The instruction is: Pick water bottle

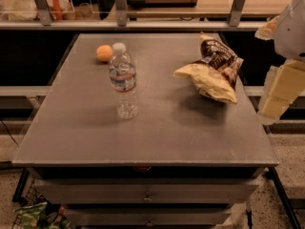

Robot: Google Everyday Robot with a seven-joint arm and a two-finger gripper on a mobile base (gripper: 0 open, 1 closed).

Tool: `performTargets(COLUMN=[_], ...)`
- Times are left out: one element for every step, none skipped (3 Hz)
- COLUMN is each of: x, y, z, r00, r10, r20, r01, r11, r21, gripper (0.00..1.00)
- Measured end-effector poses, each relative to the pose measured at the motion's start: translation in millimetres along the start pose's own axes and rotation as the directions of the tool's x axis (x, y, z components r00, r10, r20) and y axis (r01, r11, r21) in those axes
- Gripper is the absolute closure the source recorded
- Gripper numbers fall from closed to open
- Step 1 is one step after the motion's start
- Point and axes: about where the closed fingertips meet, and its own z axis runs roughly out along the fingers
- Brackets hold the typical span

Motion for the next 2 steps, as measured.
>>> performTargets(x=[0.0, -9.2], y=[0.0, -2.3], z=[-0.1, -5.1], r00=[1.0, 0.996], r10=[0.0, 0.042], r20=[0.0, 0.078], r01=[0.0, -0.041], r11=[1.0, 0.9991], r21=[0.0, -0.003], gripper=[0.0, 0.0])
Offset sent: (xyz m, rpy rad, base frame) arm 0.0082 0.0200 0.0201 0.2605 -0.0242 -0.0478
